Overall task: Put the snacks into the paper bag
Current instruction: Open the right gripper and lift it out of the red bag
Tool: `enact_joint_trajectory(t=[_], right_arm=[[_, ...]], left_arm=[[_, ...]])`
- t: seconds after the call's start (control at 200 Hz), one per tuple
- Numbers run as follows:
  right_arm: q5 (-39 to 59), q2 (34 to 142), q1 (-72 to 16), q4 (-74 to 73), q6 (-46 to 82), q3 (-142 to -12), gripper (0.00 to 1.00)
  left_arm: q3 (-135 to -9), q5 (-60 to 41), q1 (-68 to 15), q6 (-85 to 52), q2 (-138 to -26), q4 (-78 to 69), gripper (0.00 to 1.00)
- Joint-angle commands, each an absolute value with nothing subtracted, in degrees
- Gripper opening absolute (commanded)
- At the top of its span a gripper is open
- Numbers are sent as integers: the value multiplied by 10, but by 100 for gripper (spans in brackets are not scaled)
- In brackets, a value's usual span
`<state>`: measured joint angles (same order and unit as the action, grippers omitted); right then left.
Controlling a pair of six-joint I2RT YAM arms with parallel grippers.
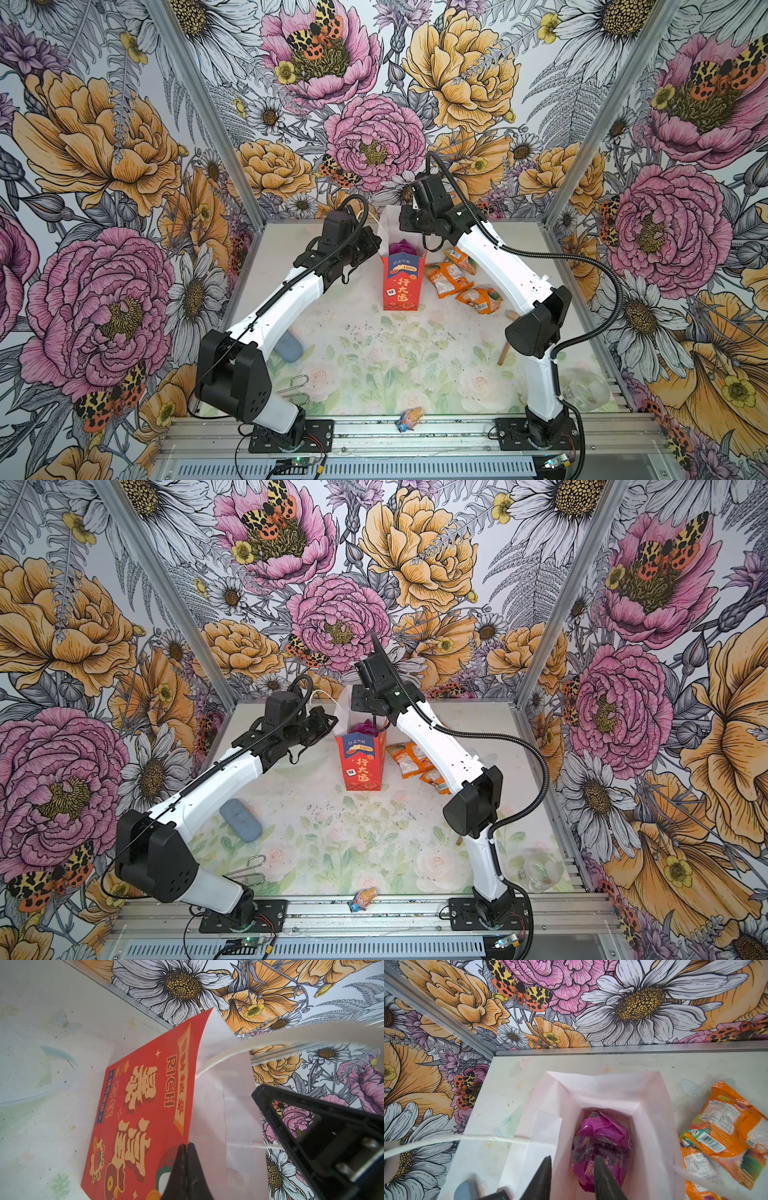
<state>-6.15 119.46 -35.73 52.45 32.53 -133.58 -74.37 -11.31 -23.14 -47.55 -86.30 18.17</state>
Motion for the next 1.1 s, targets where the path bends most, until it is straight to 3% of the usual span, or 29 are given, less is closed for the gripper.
enact_joint_trajectory(t=[0.0, 0.465, 0.485, 0.49, 0.505, 0.625, 1.096], right_arm=[[-40, 1179, -360, 509, 294, -1376, 37], [121, 1119, -310, 511, 229, -1368, 47], [133, 1115, -305, 511, 228, -1363, 49], [141, 1111, -301, 510, 226, -1360, 55], [150, 1107, -297, 510, 224, -1354, 58], [182, 1064, -262, 510, 212, -1312, 63], [95, 855, -141, 510, 205, -1033, 72]], left_arm=[[-760, -103, -233, -463, -856, 190, 0], [-780, -107, -233, -454, -865, 200, 0], [-780, -108, -233, -454, -865, 200, 0], [-781, -108, -233, -454, -865, 200, 0], [-782, -108, -232, -454, -866, 200, 0], [-787, -113, -231, -453, -866, 200, 0], [-790, -122, -229, -449, -876, 201, 0]])
